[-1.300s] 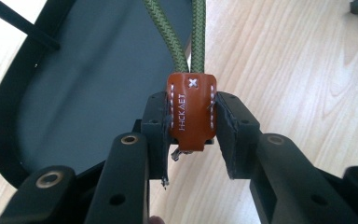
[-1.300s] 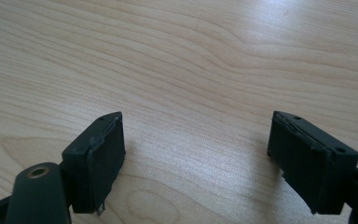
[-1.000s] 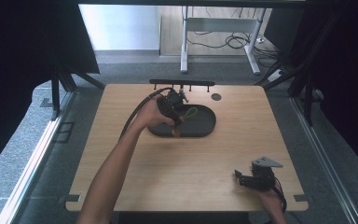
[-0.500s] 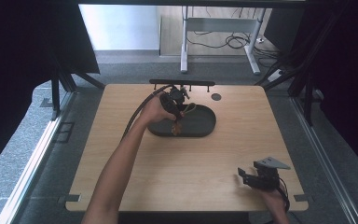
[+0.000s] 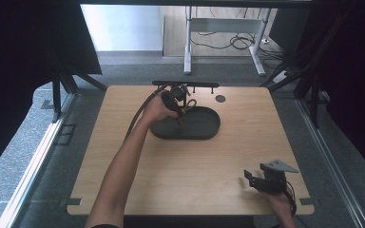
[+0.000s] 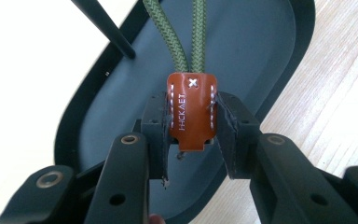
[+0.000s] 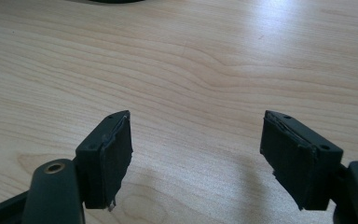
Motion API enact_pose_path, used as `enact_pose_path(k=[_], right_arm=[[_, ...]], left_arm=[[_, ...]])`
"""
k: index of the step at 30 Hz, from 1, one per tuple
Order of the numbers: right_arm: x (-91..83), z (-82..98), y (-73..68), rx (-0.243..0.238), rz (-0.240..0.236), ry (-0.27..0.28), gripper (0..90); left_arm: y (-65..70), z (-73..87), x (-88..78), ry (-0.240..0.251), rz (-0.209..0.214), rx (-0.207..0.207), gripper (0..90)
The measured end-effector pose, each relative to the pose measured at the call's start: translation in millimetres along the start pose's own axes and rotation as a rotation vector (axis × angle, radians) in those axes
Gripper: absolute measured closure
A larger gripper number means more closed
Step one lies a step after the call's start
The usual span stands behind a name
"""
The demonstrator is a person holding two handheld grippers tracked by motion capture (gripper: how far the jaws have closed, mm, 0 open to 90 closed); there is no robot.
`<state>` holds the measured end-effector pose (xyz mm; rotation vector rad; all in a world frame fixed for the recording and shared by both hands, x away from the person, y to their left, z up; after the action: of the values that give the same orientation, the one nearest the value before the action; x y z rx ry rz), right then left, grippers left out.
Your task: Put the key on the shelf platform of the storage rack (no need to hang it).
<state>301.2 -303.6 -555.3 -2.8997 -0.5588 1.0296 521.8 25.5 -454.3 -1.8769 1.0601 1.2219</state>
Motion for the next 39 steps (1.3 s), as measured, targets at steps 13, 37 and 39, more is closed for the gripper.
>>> enact_pose_path(k=[13,37,39], right_arm=[[0.6,0.8,-1.3,-0.004,-0.001,-0.009,25.3],[1.1,0.2,-7.5,-0.026,-0.002,-0.007,25.6],[0.8,0.2,-7.8,-0.029,-0.002,-0.01,25.6]], left_arm=[[10.3,4.5,22.7,-0.04,0.024,0.007,63.6],[52.7,58.9,-38.9,0.138,0.057,0.019,52.8],[55.6,63.2,-40.1,0.143,0.058,0.021,52.8]])
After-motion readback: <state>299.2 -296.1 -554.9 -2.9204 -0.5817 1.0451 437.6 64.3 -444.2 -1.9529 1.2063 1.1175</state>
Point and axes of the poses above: each handheld gripper's, and its own axes: x roughly forward along the jaws, z roughly out of its underside, y roughly to its right, the point moved 4 cm from there along x, roughly forward along the jaws, and after that the axes turned 6 degrees about x, right-handed, at the moved point
